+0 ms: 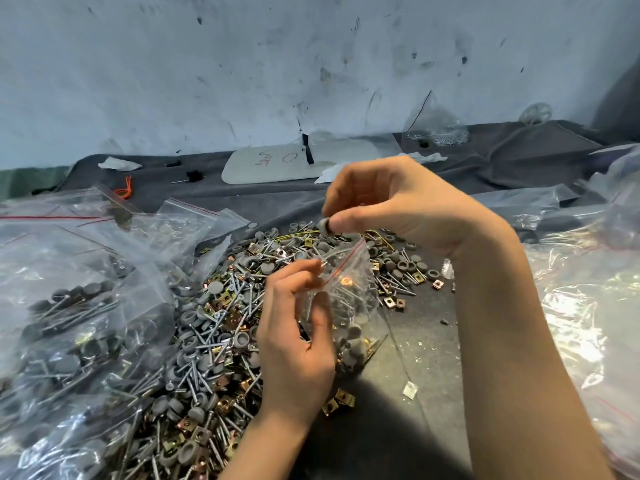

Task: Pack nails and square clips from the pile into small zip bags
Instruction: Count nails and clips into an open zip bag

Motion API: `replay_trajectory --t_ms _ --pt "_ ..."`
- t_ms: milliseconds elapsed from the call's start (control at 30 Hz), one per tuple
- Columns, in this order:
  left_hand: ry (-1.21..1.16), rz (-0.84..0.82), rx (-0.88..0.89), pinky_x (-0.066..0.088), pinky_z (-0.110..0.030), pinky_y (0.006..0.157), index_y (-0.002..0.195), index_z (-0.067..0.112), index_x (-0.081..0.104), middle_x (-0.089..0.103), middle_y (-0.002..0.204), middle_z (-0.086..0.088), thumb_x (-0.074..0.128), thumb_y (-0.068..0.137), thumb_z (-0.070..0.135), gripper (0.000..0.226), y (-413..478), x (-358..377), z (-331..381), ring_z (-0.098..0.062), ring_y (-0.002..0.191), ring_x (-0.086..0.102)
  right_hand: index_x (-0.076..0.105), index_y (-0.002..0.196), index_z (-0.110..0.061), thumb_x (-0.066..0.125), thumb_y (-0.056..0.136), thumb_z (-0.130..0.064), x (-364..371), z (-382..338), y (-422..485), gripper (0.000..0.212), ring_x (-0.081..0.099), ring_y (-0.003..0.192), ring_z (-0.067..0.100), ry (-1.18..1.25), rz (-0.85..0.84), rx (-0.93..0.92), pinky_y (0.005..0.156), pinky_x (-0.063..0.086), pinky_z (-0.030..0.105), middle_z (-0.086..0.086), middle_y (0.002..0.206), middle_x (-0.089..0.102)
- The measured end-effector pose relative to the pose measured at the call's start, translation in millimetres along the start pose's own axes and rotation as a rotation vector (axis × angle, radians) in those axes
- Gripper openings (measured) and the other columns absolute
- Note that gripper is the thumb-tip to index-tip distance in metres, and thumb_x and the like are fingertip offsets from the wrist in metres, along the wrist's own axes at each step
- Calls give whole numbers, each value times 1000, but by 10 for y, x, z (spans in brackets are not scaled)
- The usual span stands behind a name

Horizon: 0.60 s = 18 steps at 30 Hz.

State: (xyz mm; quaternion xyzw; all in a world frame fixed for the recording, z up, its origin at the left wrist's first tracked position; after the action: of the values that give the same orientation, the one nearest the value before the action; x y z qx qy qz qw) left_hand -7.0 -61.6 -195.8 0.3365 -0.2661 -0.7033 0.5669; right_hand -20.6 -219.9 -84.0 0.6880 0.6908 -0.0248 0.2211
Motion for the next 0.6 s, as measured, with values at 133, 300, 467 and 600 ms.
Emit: replay_trajectory --t_ms 133,300,467,600 --pt "46 22 -3 51 -27 80 102 22 50 54 114 6 46 89 12 17 0 -24 -11 -13 100 58 72 80 -17 77 76 -12 92 -21 21 8 61 70 15 -289 -121 96 73 51 30 3 77 71" --pt "27 35 30 50 -22 80 99 15 55 56 112 2 48 89 9 13 16 -29 0 -11 100 58 74 79 -26 83 64 -39 58 3 -26 21 59 73 3 -327 -184 199 75 44 29 -3 79 70" --pt "-21 46 -46 51 -23 69 100 18 60 54 114 3 53 89 18 13 19 -37 -34 -18 96 60 73 77 -22 82 70 -21 -17 46 -53 11 59 71 5 -330 -171 230 74 47 32 0 79 71" --pt "-35 83 -105 53 -35 67 102 34 61 57 98 7 54 89 25 17 35 -65 -34 -22 84 61 71 78 -19 77 74 -4 -81 62 -76 17 59 72 14 -295 -168 224 73 48 36 12 78 66"
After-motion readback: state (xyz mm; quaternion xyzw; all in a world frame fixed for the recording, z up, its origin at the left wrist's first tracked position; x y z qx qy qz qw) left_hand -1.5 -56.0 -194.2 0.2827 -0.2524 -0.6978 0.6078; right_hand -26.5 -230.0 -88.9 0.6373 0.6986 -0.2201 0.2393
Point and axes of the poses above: each hand's wrist, its own y-axis towards the middle knuckle, its own x-axis out of the palm, z = x × y, the point moved 1 cm from there along y, towards the middle knuckle
